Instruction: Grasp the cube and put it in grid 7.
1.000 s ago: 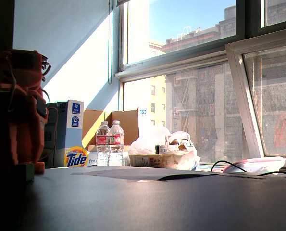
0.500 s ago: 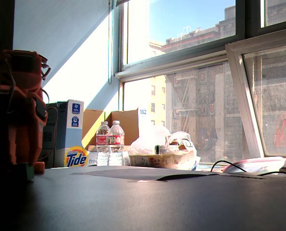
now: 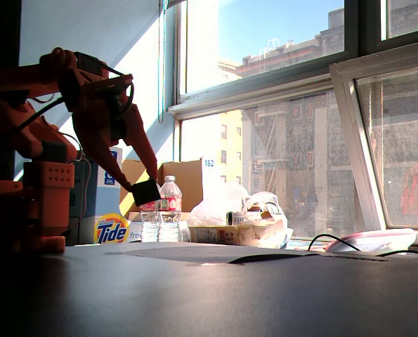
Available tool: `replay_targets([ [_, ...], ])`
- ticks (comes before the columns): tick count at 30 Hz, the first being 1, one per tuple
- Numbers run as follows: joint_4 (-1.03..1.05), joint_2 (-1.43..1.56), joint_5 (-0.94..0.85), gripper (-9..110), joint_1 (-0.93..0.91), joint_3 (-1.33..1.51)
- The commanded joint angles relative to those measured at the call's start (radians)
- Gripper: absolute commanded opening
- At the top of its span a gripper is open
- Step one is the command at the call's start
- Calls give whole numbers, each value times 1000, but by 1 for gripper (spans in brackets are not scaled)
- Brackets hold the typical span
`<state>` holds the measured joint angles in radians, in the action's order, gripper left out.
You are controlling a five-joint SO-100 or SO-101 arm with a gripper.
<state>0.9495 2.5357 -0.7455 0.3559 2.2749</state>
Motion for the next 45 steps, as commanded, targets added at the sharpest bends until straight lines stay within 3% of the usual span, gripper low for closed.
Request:
replay_targets([
  [1, 118, -207, 17, 0, 279, -379],
  [4, 227, -439, 8, 0, 400, -620],
  [12, 241, -776, -8, 0, 614, -908],
  [33, -58, -870, -121, 0, 612, -472],
  [45, -264, -850, -83, 3, 624, -377],
])
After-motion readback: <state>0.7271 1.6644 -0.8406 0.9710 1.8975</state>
